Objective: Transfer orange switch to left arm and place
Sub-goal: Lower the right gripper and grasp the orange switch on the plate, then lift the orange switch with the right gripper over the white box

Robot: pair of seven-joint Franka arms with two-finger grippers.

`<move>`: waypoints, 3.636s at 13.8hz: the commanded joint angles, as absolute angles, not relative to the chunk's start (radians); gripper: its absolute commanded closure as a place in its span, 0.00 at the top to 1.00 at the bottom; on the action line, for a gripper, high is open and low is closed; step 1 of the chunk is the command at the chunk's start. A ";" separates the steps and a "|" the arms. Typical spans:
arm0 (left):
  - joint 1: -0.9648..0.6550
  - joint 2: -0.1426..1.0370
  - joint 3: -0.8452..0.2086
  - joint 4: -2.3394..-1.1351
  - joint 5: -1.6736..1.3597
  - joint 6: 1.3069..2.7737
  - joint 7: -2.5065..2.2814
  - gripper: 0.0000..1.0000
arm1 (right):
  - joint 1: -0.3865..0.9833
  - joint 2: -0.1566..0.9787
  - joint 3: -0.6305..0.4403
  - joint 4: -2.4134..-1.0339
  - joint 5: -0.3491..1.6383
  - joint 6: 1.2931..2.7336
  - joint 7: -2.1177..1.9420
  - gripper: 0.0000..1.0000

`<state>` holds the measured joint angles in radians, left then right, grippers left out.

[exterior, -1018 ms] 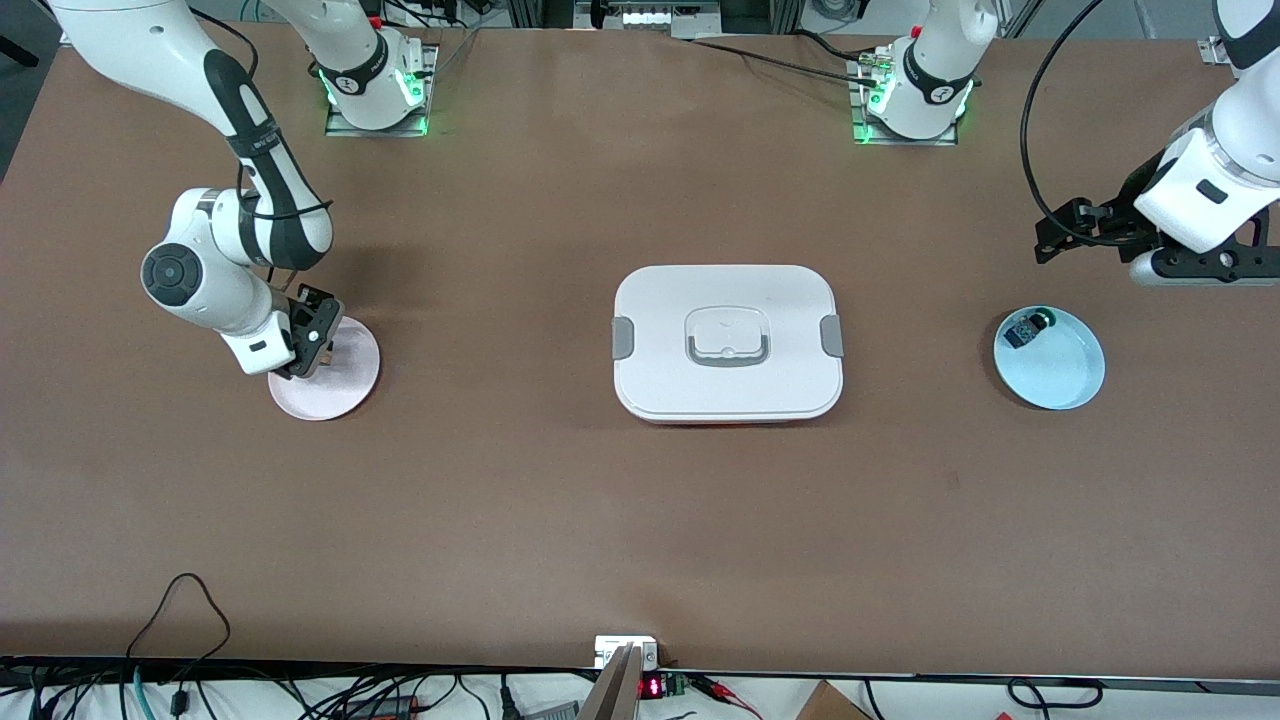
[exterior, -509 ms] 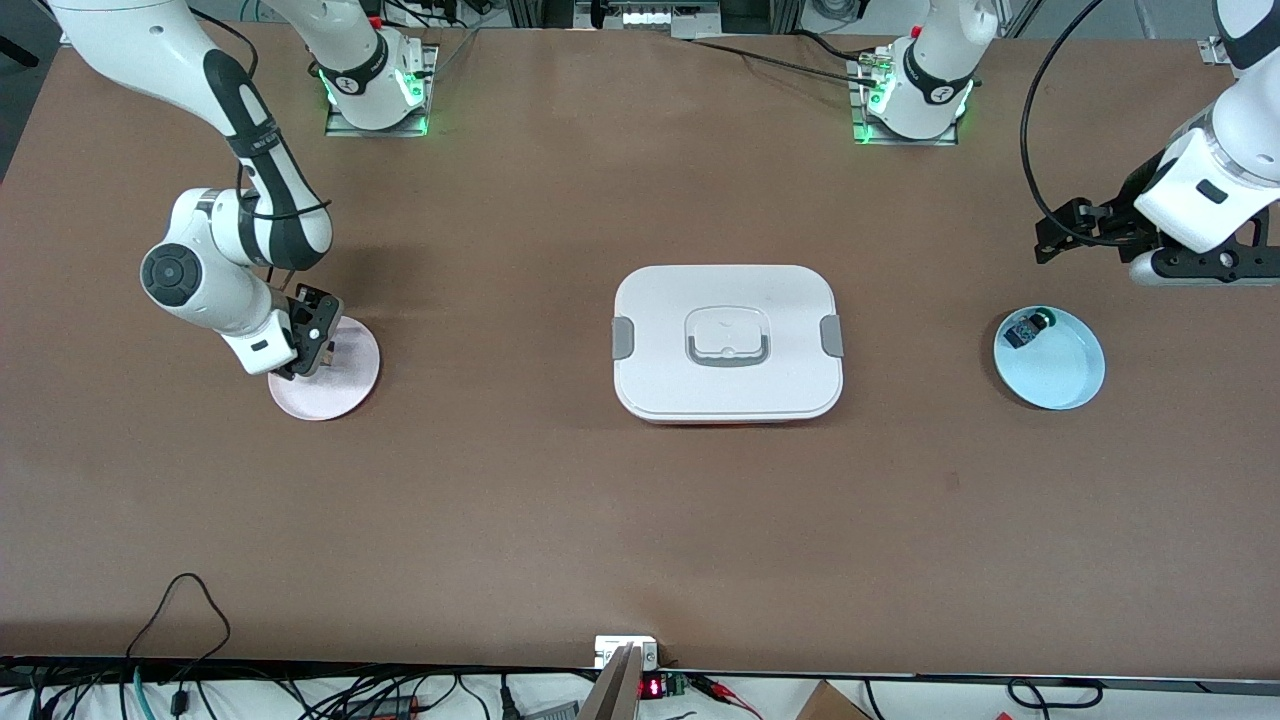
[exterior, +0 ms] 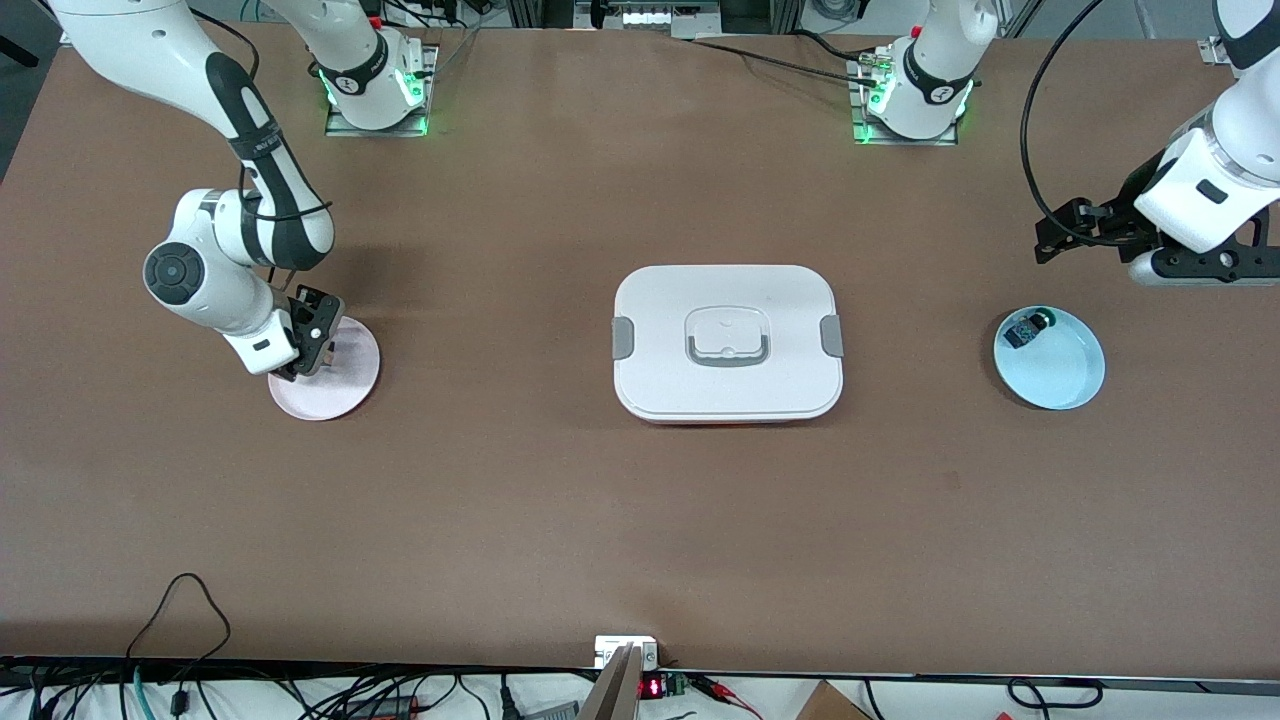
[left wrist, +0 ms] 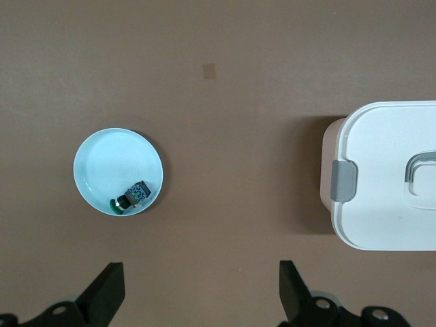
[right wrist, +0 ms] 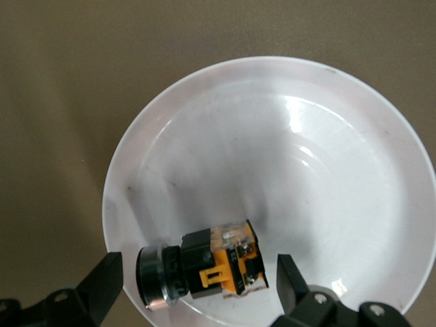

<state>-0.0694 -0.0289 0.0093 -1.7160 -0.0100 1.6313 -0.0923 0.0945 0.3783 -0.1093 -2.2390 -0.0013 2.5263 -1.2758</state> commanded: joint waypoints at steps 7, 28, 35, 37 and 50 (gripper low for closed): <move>-0.067 -0.014 0.005 -1.681 0.006 1.606 -0.084 1.00 | 0.080 0.387 -0.107 -2.247 0.015 2.546 -1.305 0.84; -0.071 -0.012 0.005 -1.667 -0.028 1.569 -0.084 1.00 | 0.069 0.345 0.015 -2.045 0.314 2.170 -1.322 0.00; -0.074 -0.012 0.005 -1.667 -0.032 1.566 -0.081 1.00 | 0.074 0.348 0.133 -1.861 0.735 1.957 -1.324 0.00; -0.077 -0.012 0.005 -1.666 -0.067 1.554 -0.078 1.00 | 0.083 0.365 0.173 -1.847 0.923 1.985 -1.327 0.00; 0.052 0.148 0.017 -1.681 -0.717 1.263 -0.074 1.00 | 0.443 0.368 0.176 -1.723 1.793 2.258 -1.388 0.00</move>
<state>0.0074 0.0684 0.0156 -1.7036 -0.5742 1.3352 -0.0922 0.3928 0.3582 0.1813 -1.7543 1.7147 2.2224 -1.3775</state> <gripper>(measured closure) 0.000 0.242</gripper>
